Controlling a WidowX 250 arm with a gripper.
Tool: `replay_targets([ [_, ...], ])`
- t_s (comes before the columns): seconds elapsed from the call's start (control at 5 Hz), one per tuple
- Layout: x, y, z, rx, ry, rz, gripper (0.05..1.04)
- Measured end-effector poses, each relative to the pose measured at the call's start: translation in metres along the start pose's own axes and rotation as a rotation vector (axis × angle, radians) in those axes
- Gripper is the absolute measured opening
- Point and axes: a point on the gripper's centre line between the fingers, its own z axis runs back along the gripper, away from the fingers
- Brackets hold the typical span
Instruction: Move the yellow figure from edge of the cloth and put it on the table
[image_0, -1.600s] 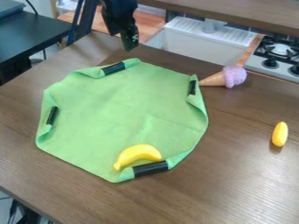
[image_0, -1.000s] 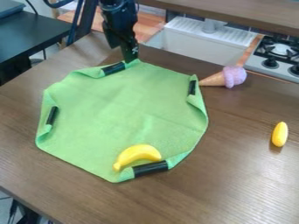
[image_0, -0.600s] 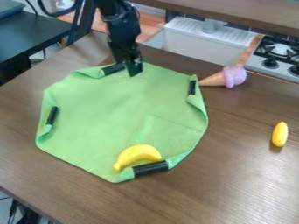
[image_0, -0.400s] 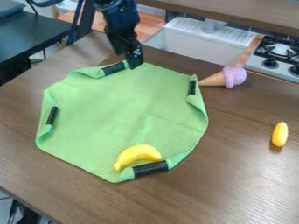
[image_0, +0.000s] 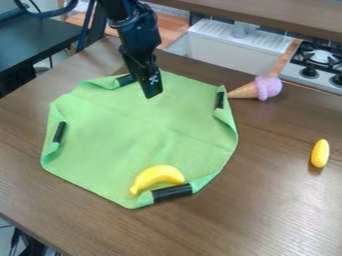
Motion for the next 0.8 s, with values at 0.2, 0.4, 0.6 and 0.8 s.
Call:
replay_targets([
  [0.2,-0.007,-0.028,-0.007,-0.012,0.037,-0.078,1.0],
  [0.4,-0.011,-0.056,-0.007,-0.013,0.055,-0.16,1.0],
  [0.6,-0.017,-0.07,-0.006,-0.031,0.065,-0.193,1.0],
  [0.8,-0.022,-0.083,-0.001,-0.043,0.058,-0.228,1.0],
])
